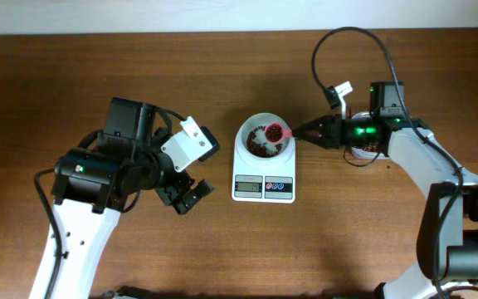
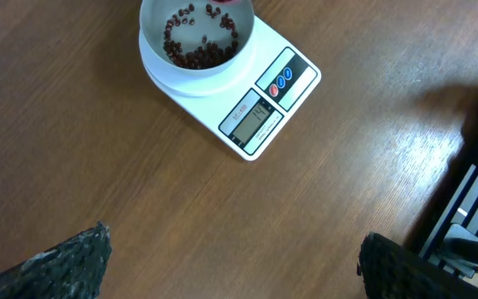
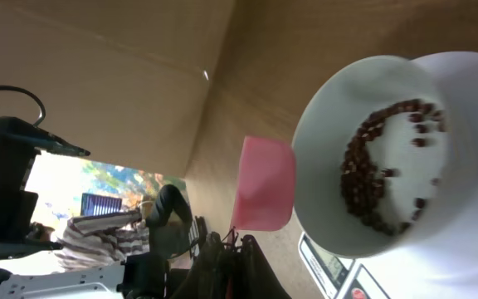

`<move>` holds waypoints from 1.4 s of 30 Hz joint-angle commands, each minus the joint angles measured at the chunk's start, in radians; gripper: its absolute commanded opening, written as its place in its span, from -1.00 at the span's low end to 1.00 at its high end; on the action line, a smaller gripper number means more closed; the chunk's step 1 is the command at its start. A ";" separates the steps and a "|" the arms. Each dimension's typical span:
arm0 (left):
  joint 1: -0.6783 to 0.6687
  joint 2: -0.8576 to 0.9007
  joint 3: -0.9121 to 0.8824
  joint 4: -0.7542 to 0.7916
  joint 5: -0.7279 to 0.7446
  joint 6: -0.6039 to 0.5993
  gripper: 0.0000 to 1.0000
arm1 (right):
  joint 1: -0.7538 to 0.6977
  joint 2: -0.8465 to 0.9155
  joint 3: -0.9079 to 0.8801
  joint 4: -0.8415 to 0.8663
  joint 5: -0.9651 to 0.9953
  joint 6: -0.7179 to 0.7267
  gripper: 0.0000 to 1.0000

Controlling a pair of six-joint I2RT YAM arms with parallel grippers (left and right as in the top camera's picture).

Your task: Scoop and weigh 50g on scale

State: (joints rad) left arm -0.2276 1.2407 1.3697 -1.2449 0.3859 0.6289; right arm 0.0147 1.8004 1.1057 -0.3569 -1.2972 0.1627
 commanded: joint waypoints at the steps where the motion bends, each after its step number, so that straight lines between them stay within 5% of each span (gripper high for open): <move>1: 0.006 -0.003 -0.002 0.001 0.011 0.015 0.98 | 0.052 0.004 -0.002 0.018 0.100 0.014 -0.92; 5: 0.006 -0.003 -0.002 0.001 0.011 0.015 0.98 | 0.064 0.004 -0.002 0.043 0.213 -0.005 -0.92; 12: 0.006 -0.003 -0.002 0.001 0.011 0.015 0.98 | 0.064 0.004 -0.002 0.082 0.211 -0.406 -0.92; 24: 0.006 -0.003 -0.002 0.001 0.011 0.015 0.98 | 0.065 0.004 -0.003 0.115 0.258 -0.762 -0.92; 30: 0.006 -0.003 -0.002 0.001 0.011 0.015 0.98 | 0.064 0.004 -0.003 0.113 0.216 -0.844 -0.92; 33: 0.006 -0.003 -0.002 0.001 0.011 0.015 0.98 | 0.063 -0.001 -0.002 0.118 -0.026 -0.844 -0.92; 37: 0.006 -0.003 -0.002 0.001 0.011 0.015 0.98 | 0.072 0.002 -0.002 0.115 0.270 -0.843 -0.92; 42: 0.006 -0.003 -0.002 0.001 0.011 0.015 0.98 | 0.071 0.002 -0.002 0.115 0.255 -0.843 -0.92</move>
State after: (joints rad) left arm -0.2276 1.2407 1.3697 -1.2449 0.3859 0.6289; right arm 0.0769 1.8004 1.1057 -0.2390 -1.0565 -0.6674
